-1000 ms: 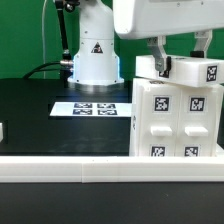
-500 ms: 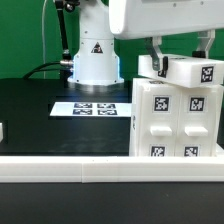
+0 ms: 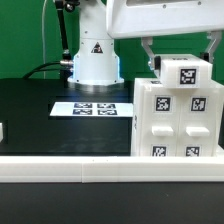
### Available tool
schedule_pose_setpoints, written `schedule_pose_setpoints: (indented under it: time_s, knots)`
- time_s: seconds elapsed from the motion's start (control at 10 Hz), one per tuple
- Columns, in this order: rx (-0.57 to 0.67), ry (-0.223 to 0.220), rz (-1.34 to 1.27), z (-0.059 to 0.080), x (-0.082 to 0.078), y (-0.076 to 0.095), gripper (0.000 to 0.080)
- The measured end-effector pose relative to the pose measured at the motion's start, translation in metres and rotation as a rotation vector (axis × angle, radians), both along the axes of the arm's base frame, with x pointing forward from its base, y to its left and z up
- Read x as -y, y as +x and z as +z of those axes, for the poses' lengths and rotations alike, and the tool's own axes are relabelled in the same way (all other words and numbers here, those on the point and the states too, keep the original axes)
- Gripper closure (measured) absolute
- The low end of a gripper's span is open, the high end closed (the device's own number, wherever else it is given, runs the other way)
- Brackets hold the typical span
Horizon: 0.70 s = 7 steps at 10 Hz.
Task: Assemble cabinet
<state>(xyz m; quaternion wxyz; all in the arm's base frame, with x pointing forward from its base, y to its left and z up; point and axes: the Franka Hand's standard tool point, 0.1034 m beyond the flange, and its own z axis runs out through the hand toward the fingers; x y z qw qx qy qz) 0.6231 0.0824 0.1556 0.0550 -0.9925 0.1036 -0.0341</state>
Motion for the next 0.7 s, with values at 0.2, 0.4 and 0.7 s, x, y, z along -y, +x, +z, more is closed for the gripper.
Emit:
schedule_pose_setpoints:
  time_s: [0.2, 0.4, 0.7]
  knots:
    - [-0.008, 0.018, -0.22, 0.0001, 0.0014, 0.0013, 0.0239]
    - [-0.02, 0.035, -0.421, 0.0004, 0.0005, 0.0025, 0.0239]
    - [-0.016, 0.055, -0.605, 0.0014, 0.0021, 0.0057, 0.0239]
